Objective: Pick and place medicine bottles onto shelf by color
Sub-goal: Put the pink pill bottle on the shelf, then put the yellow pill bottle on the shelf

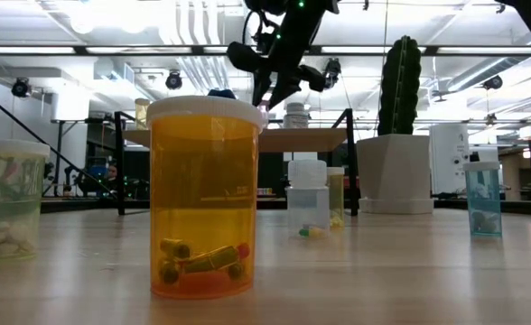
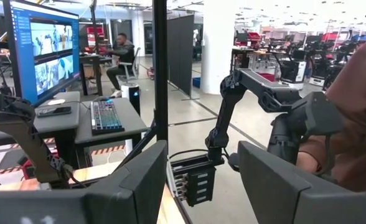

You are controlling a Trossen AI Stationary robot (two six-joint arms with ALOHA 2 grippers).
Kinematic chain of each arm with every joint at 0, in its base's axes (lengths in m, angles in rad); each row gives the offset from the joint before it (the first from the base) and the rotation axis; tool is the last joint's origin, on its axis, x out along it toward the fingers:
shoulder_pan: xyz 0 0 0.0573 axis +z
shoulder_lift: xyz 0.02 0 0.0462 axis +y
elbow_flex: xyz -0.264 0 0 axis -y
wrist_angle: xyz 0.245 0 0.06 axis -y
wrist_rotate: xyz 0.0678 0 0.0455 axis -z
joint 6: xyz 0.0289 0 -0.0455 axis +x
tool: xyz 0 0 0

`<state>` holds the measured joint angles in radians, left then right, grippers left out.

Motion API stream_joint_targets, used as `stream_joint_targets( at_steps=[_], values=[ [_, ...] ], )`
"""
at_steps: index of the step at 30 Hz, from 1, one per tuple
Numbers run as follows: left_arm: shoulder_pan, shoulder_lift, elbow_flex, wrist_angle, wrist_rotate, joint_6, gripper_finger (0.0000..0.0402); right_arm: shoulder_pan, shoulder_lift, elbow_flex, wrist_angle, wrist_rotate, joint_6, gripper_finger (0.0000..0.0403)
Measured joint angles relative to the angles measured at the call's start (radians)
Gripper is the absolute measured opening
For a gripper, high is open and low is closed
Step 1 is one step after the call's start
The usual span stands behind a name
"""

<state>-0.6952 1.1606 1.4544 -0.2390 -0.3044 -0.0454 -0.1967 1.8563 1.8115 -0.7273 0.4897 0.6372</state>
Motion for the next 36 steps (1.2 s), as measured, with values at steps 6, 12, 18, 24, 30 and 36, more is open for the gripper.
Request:
stream_joint_targets(
  at_steps=[6,12,18,24,30,36],
  values=[
    [0.000,-0.003,0.000,-0.002,-0.001,0.000,0.0180,0.002,0.006,0.000,0.003,-0.026,0.000,0.0138],
    [0.000,-0.005,0.000,-0.002,-0.001,0.000,0.0180,0.003,0.007,0.000,0.006,-0.026,0.000,0.0183],
    [0.000,-0.003,0.000,-0.004,0.000,-0.010,0.0180,0.009,0.002,0.038,-0.027,-0.026,-0.013,0.0212],
    [-0.001,0.018,-0.004,-0.094,0.008,-0.237,0.0180,0.049,-0.010,0.211,-0.138,-0.025,-0.103,0.0214],
    [-0.058,0.060,-0.022,-0.319,0.026,-0.621,0.0180,0.140,-0.016,0.373,-0.197,-0.017,-0.146,0.0208],
    [-0.114,0.099,-0.098,-0.347,0.036,-0.830,0.0180,0.242,-0.018,0.477,-0.218,0.056,-0.200,0.0201]
  ],
)
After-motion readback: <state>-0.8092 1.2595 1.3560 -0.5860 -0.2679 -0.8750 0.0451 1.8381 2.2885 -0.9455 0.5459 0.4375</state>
